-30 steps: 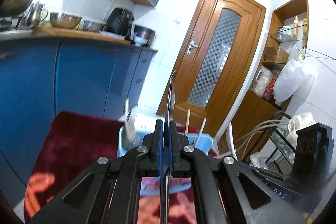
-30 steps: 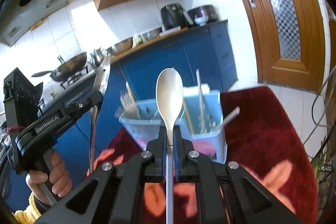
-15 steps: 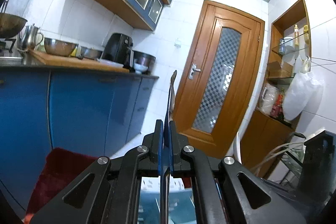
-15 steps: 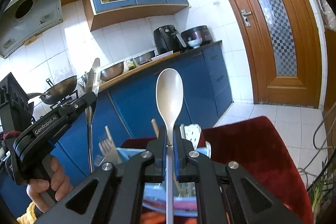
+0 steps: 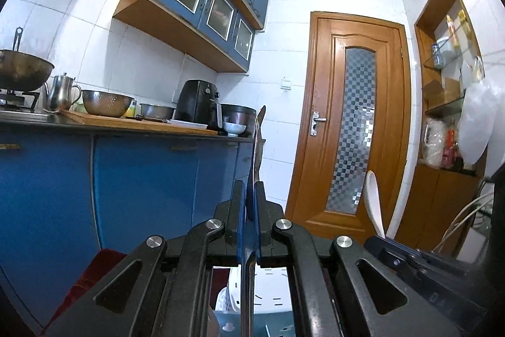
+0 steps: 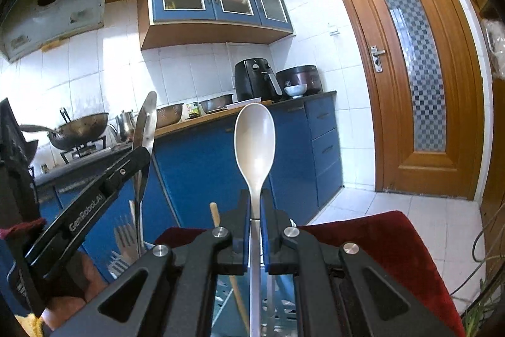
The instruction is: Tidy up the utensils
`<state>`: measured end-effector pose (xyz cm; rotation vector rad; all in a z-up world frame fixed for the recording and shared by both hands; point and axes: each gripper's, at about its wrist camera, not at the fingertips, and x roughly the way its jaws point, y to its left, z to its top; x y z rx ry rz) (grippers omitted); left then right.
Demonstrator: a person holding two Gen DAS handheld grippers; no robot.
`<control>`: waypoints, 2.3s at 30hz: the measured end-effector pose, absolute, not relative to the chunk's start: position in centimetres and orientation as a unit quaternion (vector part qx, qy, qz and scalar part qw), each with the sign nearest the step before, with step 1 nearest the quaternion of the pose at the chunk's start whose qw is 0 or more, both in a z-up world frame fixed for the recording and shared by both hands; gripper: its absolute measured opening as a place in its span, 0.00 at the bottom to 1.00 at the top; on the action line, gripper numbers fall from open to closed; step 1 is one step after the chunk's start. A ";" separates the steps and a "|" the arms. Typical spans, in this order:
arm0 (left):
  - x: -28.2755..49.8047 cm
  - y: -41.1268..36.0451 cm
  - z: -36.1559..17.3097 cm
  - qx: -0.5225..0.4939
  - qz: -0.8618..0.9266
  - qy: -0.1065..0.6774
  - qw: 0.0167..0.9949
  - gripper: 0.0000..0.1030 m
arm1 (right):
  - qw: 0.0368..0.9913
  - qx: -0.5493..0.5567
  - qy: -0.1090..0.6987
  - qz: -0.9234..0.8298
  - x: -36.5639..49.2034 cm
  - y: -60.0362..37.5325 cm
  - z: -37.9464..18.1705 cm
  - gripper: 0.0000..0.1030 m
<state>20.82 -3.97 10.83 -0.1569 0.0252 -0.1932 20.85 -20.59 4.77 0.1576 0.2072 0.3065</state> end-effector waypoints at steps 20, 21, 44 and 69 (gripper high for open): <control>20.0 -3.6 8.5 -0.079 -0.106 0.057 0.990 0.16 | 0.979 0.072 0.094 0.163 19.5 -20.6 4.8 0.23; 19.9 -3.6 8.6 -0.077 -0.106 0.057 0.990 0.16 | 0.979 0.075 0.094 0.164 19.4 -20.7 4.9 0.23; 12.3 -1.7 12.8 -0.066 -0.104 0.095 0.988 0.34 | 0.971 0.110 0.104 0.183 12.4 -21.2 8.1 0.36; 6.8 -0.7 4.7 -0.054 -0.079 0.205 0.974 0.68 | 0.972 0.090 0.170 0.132 6.0 -21.1 1.3 0.78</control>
